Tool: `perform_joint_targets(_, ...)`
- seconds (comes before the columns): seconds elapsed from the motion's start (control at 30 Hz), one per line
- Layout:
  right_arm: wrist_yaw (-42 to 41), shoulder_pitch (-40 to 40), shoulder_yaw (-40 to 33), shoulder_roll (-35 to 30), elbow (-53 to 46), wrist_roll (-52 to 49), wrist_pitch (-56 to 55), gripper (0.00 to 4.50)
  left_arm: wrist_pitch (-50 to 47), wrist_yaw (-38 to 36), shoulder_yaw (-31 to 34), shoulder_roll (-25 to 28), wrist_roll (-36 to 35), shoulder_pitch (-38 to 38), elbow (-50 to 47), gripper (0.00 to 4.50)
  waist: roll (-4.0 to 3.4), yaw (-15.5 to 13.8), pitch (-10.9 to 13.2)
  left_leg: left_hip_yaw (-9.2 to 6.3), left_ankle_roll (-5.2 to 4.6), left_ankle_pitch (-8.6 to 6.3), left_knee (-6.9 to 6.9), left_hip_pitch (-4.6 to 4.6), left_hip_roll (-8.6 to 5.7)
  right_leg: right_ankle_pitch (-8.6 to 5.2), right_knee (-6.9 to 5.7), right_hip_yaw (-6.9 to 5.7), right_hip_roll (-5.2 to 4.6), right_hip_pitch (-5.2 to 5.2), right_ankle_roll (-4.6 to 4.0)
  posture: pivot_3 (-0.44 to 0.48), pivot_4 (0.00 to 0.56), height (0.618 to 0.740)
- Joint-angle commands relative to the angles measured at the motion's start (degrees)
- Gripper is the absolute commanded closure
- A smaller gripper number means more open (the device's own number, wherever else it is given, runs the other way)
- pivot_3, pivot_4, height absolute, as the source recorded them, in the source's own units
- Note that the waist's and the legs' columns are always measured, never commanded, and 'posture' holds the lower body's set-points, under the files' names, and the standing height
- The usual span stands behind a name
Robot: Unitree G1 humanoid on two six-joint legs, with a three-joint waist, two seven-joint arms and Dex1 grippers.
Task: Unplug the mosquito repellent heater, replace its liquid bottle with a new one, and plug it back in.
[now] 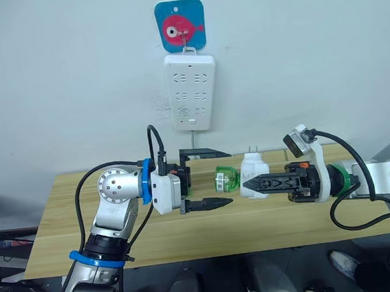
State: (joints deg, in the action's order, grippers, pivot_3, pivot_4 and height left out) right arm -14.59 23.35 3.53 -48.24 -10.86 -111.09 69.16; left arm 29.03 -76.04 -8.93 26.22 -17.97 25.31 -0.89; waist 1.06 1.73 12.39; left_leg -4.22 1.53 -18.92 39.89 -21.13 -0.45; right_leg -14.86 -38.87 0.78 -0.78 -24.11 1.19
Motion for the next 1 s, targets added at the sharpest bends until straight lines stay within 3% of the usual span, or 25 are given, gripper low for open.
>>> perform_joint_targets(0.03,-0.14,0.84,-0.83,0.02,-0.5,-1.91,-0.32,1.41,0.94,-0.56,-0.57,0.68,-1.53,0.55,-0.07,0.9,0.0,0.0,0.0,0.0,0.0,0.0,0.0,0.0,0.0,0.0,0.0,0.01,0.0,0.01,0.0,-0.072,0.185,0.74)
perform_joint_targets(0.17,-0.08,0.83,-1.0,-0.01,-0.66,-1.91,-0.37,1.41,1.99,-0.08,-0.93,0.26,-0.74,1.57,0.99,2.1,0.0,0.0,0.0,0.01,0.0,0.0,0.02,0.0,-0.01,0.0,0.0,0.02,0.01,0.01,0.0,-0.072,0.185,0.74)
perform_joint_targets(0.3,-0.05,0.86,-1.13,-0.02,-0.8,-1.91,-0.39,1.41,-5.58,-1.49,-1.99,2.53,-3.34,2.97,-2.52,2.23,0.0,0.03,0.0,-0.01,0.0,0.0,0.01,-0.01,-0.01,0.0,0.0,-0.01,0.01,0.01,0.0,-0.072,0.185,0.74)
perform_joint_targets(0.4,-0.26,1.09,-1.08,-0.2,-0.79,-1.91,-0.2,1.41,-35.66,-3.39,-5.89,11.23,-8.81,6.95,-8.41,2.23,0.01,0.21,0.01,-0.05,0.0,0.0,0.01,-0.03,0.01,0.0,-0.02,-0.02,0.07,0.0,0.0,-0.064,0.18,0.74)
perform_joint_targets(0.5,-0.58,1.74,-0.73,-0.26,-0.73,-1.91,0.19,1.41,-71.39,-1.65,-7.97,16.55,-22.23,16.74,-8.85,2.23,0.01,0.26,0.01,-0.05,-0.01,0.0,0.01,0.01,0.0,-0.01,-0.05,-0.02,0.17,0.01,0.02,-0.06,0.179,0.74)
perform_joint_targets(0.53,-0.66,2.0,-0.57,-0.23,-0.74,-1.91,0.26,1.41,-79.58,-2.56,-8.48,17.38,-25.56,20.04,-7.6,2.23,0.01,0.3,0.01,-0.08,-0.01,0.0,0.03,-0.01,0.0,-0.02,-0.06,-0.05,0.32,0.01,0.03,-0.06,0.18,0.74)
perform_joint_targets(0.63,-0.84,2.51,-0.22,0.01,-0.94,-1.91,0.22,1.41,-91.36,-3.2,-8.36,16.82,-29.98,25.09,-3.46,2.23,0.0,0.78,0.01,-0.03,-0.02,0.0,0.01,0.02,-0.01,-0.03,-0.03,-0.07,0.47,0.01,0.04,-0.062,0.18,0.74)
perform_joint_targets(0.73,-0.82,2.68,-0.04,0.21,-1.05,-1.91,0.09,1.41,-94.77,-3.43,-7.87,15.87,-30.61,26.57,-1.48,2.23,0.0,1.26,0.01,-0.08,-0.02,-0.01,-0.03,0.0,0.04,-0.03,-0.02,-0.03,0.47,-0.03,0.04,-0.067,0.18,0.74)
perform_joint_targets(0.83,-0.79,2.24,-0.18,0.37,-1.53,-1.91,-0.18,1.41,-91.61,-5.09,-7.25,15.93,-29.59,24.81,-2.91,2.23,0.0,1.46,0.01,-0.09,-0.01,0.0,-0.05,-0.1,0.11,-0.02,-0.02,0.0,0.28,-0.17,0.03,-0.069,0.18,0.74)
perform_joint_targets(1.0,-0.78,1.74,-0.41,0.48,-1.79,-1.91,-0.44,1.41,-84.84,-4.55,-5.46,15.71,-27.1,21.92,-5.39,0.64,0.0,1.45,0.01,-0.07,0.01,0.01,-0.03,-0.1,0.11,-0.02,-0.04,0.03,0.2,-0.18,0.02,-0.067,0.181,0.74)
